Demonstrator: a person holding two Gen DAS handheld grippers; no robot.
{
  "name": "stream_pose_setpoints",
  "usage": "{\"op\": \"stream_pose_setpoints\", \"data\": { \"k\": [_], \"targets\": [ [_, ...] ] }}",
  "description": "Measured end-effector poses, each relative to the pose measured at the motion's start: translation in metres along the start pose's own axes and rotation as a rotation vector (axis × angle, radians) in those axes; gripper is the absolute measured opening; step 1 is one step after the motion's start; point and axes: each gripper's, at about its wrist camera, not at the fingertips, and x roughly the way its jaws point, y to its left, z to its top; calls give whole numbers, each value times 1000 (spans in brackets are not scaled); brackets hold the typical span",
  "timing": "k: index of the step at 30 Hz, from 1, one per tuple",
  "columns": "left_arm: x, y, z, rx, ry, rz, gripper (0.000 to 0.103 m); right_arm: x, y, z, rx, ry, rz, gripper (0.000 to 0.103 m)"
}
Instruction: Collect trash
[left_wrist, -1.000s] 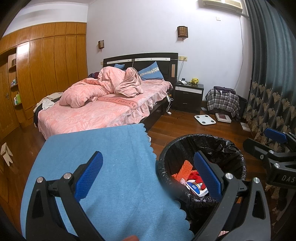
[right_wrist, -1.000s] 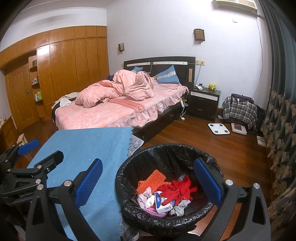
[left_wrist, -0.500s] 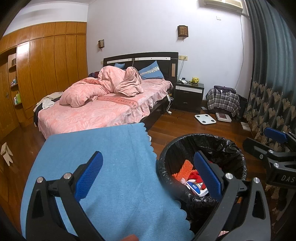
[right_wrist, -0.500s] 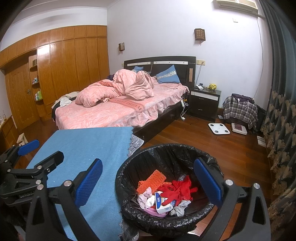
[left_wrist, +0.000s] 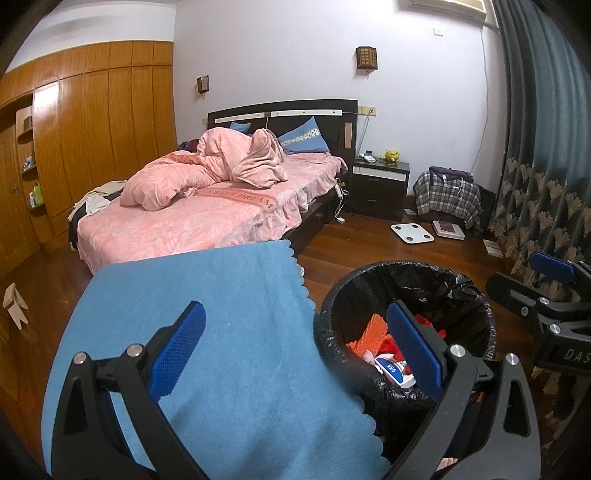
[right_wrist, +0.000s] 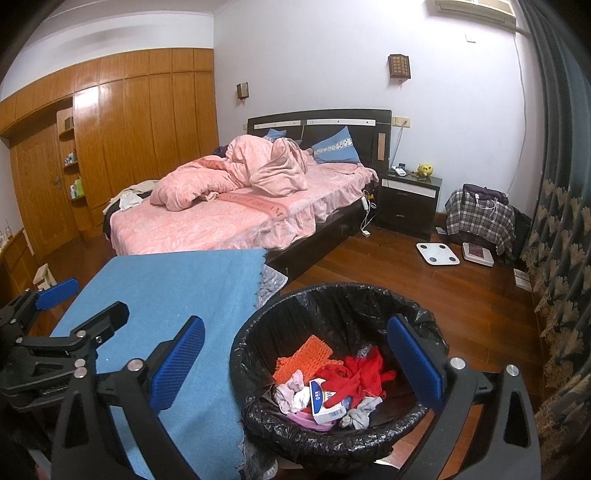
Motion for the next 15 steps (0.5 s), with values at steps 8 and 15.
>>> {"op": "stream_pose_setpoints", "data": {
  "k": [8, 15],
  "targets": [
    [1, -4, 3, 4, 5, -5, 96, 0, 0, 1, 0, -1, -1, 97],
    [0, -3, 2, 4, 8, -7, 96, 0, 1, 1, 1, 0, 0, 97]
  ]
}}
